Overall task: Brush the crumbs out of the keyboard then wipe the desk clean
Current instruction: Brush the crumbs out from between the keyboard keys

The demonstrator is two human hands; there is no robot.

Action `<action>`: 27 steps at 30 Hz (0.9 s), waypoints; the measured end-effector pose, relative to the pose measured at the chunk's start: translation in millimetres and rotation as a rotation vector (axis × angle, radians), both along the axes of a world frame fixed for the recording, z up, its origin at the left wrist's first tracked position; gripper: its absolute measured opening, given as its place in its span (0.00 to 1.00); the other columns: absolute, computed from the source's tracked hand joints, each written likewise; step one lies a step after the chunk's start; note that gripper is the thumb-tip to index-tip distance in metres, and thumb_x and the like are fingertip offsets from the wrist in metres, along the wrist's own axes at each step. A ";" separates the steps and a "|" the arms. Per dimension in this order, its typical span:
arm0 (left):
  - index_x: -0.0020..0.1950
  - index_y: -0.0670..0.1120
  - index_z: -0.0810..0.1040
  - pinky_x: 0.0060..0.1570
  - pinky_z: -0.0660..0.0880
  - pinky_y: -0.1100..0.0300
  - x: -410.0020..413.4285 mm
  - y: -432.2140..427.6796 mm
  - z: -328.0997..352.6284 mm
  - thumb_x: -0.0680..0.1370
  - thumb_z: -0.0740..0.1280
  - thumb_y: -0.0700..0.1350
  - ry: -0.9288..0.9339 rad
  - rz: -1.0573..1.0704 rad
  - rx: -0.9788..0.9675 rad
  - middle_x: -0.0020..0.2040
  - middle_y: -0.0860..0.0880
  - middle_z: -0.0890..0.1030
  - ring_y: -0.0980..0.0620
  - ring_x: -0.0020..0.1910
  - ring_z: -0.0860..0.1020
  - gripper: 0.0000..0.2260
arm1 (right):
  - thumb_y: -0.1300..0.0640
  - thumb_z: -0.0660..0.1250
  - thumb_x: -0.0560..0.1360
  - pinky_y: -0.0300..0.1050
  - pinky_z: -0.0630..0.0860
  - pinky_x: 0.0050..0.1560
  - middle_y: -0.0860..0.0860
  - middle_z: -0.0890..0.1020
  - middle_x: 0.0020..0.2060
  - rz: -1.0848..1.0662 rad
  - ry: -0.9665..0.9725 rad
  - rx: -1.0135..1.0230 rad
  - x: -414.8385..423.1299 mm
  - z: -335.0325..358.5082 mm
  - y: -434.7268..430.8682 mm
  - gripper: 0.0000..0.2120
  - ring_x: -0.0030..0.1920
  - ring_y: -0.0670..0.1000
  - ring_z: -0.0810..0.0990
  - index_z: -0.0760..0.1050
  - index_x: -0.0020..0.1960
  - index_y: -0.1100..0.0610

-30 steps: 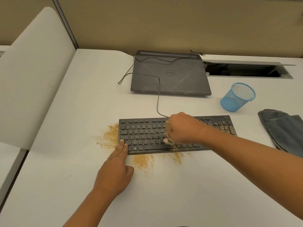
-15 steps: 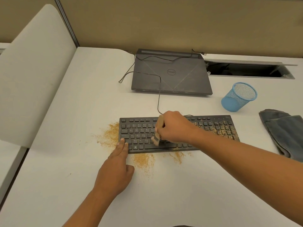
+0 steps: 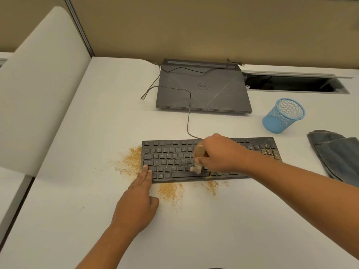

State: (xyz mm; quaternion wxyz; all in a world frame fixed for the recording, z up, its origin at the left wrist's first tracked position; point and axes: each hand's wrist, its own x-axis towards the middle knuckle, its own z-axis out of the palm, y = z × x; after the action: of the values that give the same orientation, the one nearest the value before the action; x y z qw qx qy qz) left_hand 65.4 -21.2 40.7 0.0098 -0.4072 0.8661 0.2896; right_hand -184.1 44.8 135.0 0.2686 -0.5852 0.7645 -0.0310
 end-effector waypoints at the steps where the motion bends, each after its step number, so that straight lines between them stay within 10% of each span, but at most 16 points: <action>1: 0.80 0.49 0.51 0.69 0.65 0.61 0.0 0.2 -0.5 0.79 0.59 0.44 0.003 -0.001 -0.003 0.76 0.60 0.39 0.58 0.78 0.52 0.32 | 0.56 0.65 0.77 0.47 0.76 0.35 0.52 0.82 0.36 -0.006 -0.004 0.014 -2.1 -1.9 6.6 0.12 0.35 0.51 0.79 0.77 0.36 0.56; 13: 0.81 0.48 0.51 0.69 0.66 0.60 0.0 0.3 -2.4 0.78 0.60 0.44 -0.002 -0.009 -0.016 0.76 0.60 0.40 0.57 0.78 0.54 0.32 | 0.57 0.65 0.78 0.30 0.64 0.28 0.40 0.79 0.31 -0.341 -0.016 -0.190 -9.5 -9.1 48.5 0.09 0.30 0.39 0.75 0.83 0.43 0.52; 22: 0.81 0.49 0.51 0.66 0.69 0.59 -1.0 1.2 0.9 0.79 0.60 0.44 -0.036 -0.019 -0.034 0.77 0.59 0.40 0.55 0.78 0.56 0.32 | 0.56 0.66 0.78 0.45 0.79 0.50 0.44 0.85 0.48 -0.194 -0.045 -0.116 0.7 -2.2 52.4 0.09 0.47 0.45 0.81 0.84 0.52 0.47; 27: 0.80 0.49 0.51 0.65 0.69 0.59 -0.7 1.3 -0.1 0.79 0.60 0.44 -0.038 -0.017 -0.039 0.76 0.59 0.40 0.55 0.78 0.57 0.32 | 0.58 0.65 0.77 0.44 0.77 0.41 0.49 0.84 0.42 -0.162 0.014 0.020 -4.4 -0.9 41.1 0.11 0.39 0.48 0.81 0.80 0.38 0.53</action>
State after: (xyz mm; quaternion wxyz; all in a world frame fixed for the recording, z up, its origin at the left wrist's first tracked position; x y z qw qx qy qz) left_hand 64.6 -19.8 40.6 0.0209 -0.4056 0.8746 0.2649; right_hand -188.5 85.9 134.1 0.2658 -0.5190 0.8114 -0.0411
